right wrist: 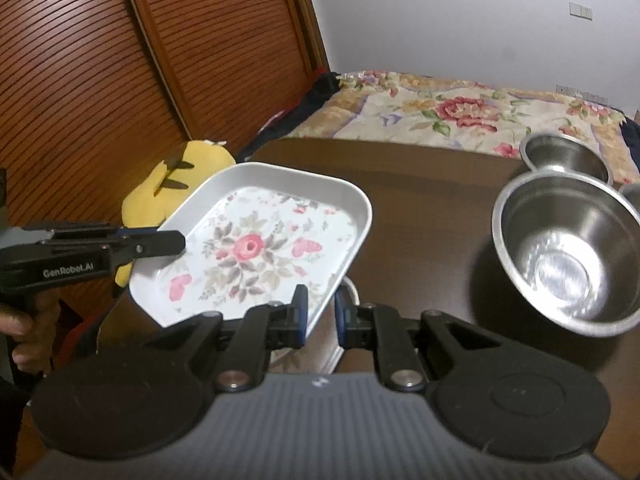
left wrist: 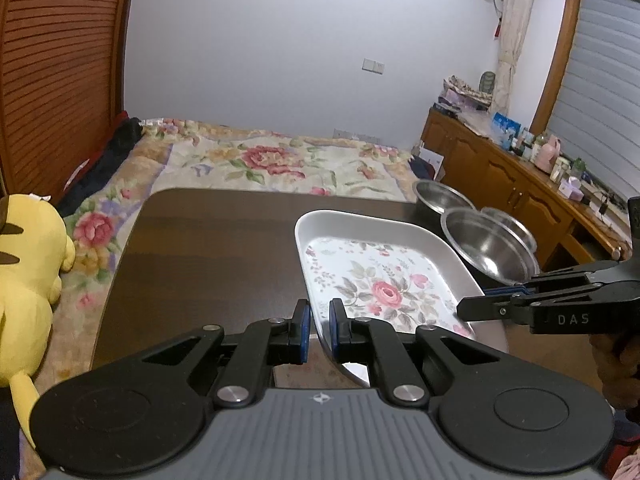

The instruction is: Organize plates and bowls

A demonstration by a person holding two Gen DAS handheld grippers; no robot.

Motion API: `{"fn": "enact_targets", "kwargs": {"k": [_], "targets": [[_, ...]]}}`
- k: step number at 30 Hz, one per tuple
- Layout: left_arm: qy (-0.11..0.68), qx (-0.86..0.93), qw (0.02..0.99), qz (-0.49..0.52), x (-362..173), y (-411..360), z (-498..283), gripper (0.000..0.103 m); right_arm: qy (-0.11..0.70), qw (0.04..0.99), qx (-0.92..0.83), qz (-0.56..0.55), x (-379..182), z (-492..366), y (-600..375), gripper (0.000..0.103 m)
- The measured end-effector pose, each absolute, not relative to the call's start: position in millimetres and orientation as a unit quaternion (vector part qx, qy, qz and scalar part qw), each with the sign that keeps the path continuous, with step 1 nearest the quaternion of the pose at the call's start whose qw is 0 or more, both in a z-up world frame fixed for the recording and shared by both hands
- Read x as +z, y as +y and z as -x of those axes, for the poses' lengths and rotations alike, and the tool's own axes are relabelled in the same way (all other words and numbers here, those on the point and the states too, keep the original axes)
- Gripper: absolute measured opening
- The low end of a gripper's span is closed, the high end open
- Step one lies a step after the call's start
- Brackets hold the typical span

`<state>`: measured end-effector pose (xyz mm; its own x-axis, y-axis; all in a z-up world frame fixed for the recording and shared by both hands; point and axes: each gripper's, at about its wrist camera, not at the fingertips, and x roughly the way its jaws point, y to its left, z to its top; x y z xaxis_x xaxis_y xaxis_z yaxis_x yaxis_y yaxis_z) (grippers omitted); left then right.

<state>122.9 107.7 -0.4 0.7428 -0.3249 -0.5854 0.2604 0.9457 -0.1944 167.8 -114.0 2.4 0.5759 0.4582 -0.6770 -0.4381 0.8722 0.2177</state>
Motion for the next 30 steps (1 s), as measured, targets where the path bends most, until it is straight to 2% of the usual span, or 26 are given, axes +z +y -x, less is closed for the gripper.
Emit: {"fn": "enact_targets", "kwargs": {"k": [13,30], "targets": [[0.359,-0.151,0.920,0.043,-39.3,103.5,-103.3,0.011,0.385,0.890,0.245,-0.002,-22.7,-149.0,-110.4,0.016],[0.361,-0.140,0.921,0.037,-40.6,102.7,-97.9,0.011,0.339,0.909,0.239,-0.031,-37.2,-132.5,-117.2,0.016]]}}
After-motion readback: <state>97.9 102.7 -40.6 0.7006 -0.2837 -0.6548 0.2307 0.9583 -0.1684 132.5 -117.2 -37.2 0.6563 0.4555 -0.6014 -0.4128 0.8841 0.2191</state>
